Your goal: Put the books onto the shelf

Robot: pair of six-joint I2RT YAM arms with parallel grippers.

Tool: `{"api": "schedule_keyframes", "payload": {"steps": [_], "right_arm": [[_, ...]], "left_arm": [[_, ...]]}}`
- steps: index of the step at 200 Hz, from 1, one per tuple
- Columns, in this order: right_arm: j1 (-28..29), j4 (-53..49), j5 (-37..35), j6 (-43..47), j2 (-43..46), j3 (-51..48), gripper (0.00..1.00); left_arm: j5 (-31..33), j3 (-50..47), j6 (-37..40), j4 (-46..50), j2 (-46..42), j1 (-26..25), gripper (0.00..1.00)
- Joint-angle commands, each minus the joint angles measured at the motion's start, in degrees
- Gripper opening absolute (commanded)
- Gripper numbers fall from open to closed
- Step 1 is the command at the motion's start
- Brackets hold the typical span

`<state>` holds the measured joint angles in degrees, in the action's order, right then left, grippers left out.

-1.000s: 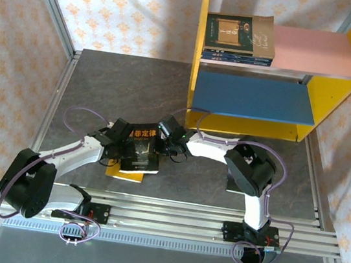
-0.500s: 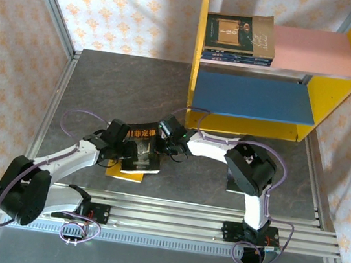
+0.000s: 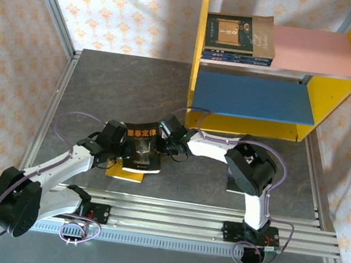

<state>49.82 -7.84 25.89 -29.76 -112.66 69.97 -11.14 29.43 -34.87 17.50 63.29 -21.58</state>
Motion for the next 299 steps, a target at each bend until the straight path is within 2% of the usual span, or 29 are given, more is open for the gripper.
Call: {"api": "schedule_keyframes", "payload": {"steps": [1,106,176,227,267,299], "right_arm": [[1.8,0.5,2.2,1.1,-3.5,-1.9,0.25],[1.8,1.3,2.9,1.1,-2.9,-2.6,0.26],[1.8,2.6,4.0,0.9,-3.1,-3.1,0.26],[1.8,3.3,4.2,0.7,-2.8,-3.9,0.26],[1.8,3.7,3.9,0.6,-2.2,-4.5,0.26],[1.7,3.1,2.3,0.9,-1.2,-5.3,0.31]], "left_arm": [[-10.4,0.6,-0.7,-9.7,-0.8,-1.3,0.42],[-12.6,3.2,-0.1,-15.2,5.2,-1.3,0.34],[-17.2,1.9,-0.8,-19.7,3.0,-1.2,0.31],[-17.9,0.7,-1.8,-21.3,1.7,-1.2,0.31],[-14.5,2.0,-0.7,-17.2,1.9,-1.1,0.3],[-3.6,6.7,2.0,-5.1,3.3,-0.9,0.27]]}}
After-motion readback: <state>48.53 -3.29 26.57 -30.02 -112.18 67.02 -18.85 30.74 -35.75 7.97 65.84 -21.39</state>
